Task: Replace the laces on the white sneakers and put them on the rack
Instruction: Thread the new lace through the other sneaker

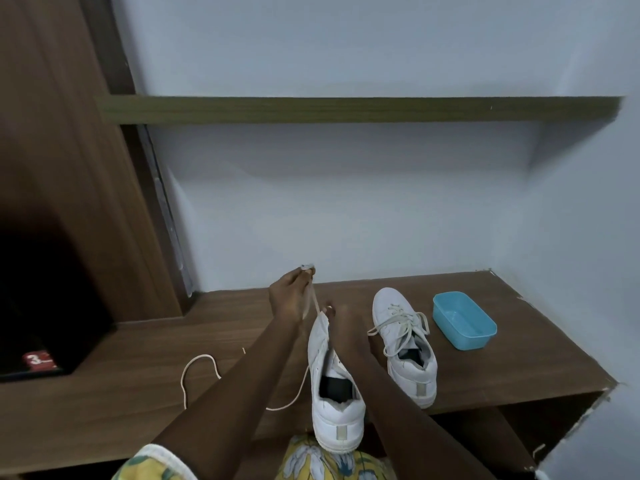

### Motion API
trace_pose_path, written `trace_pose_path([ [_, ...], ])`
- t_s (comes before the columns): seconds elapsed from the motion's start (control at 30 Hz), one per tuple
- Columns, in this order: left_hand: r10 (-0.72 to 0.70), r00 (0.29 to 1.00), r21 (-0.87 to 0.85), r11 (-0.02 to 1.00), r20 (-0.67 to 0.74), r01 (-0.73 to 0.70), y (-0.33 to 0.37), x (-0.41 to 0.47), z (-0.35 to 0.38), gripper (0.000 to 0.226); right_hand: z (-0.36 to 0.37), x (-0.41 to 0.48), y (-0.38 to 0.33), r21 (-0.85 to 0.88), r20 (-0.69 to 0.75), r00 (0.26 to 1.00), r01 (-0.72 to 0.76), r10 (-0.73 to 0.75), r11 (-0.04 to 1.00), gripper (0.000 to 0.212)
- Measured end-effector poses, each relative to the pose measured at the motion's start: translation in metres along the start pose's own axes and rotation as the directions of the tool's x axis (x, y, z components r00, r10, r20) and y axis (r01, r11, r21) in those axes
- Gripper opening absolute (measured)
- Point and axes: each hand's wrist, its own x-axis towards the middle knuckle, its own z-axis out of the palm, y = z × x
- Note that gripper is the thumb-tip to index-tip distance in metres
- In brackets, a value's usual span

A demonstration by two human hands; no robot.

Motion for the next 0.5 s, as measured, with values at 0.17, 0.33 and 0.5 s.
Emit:
trace_pose_path([
  [0.17, -0.022, 0.996, 0.081, 0.997, 0.084, 0.016, 0.01, -0.015, 0.007, 0.012, -0.02, 0.011, -0.044, 0.362, -0.083, 0.997, 0.034, -0.004, 0.931, 0.028],
  [0.33, -0.038, 0.999, 0.145, 0.989, 0.034, 0.033, 0.013, -0.014, 0.001, 0.023, -0.019, 0.008, -0.047, 0.529, -0.044, 0.996, -0.048, 0.083, 0.847, 0.018],
  [0.5, -0.014, 0.999, 0.195, 0.981, 0.029, 0.008, 0.016, -0.015, -0.003, 0.032, -0.016, 0.006, -0.044, 0.476, 0.041, 0.998, -0.052, 0.037, 0.878, 0.01],
])
